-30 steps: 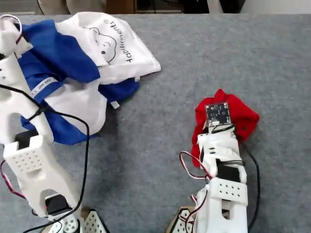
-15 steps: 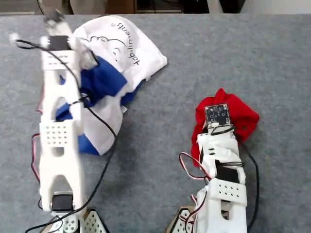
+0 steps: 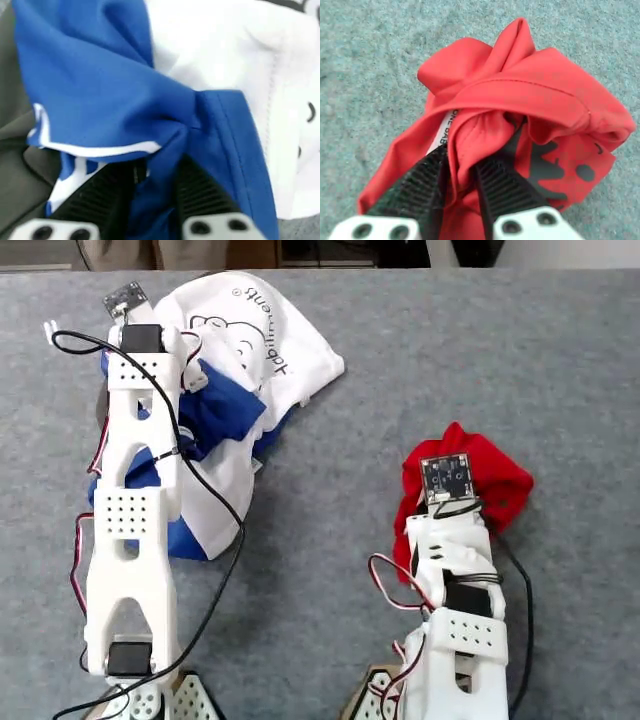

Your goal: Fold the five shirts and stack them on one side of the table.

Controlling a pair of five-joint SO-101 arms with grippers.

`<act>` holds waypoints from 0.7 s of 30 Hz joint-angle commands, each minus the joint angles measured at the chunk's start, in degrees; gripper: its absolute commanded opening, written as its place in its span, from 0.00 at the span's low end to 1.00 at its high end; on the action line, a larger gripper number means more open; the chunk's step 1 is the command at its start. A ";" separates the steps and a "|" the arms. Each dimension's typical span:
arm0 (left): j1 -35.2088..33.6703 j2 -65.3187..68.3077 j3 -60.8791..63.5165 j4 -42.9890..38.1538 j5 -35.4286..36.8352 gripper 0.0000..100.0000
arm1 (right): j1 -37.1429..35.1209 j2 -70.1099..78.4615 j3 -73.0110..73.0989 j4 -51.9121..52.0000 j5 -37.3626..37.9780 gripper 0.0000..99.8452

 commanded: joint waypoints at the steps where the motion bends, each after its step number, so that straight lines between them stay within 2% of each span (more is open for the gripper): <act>1: -1.93 1.19 -0.88 3.78 -5.36 0.02 | -0.75 -0.31 -0.13 -1.14 0.44 0.00; 7: -8.79 -6.29 -11.96 6.24 -12.75 0.02 | -0.84 -0.31 -0.04 -1.23 0.44 0.00; 14: -22.24 -18.77 -12.22 6.24 -17.67 0.02 | -0.84 -0.31 -0.04 -1.23 0.44 0.00; 21: -38.51 -30.90 -12.66 6.07 -21.89 0.02 | -0.92 -0.31 -0.04 -1.23 0.44 0.00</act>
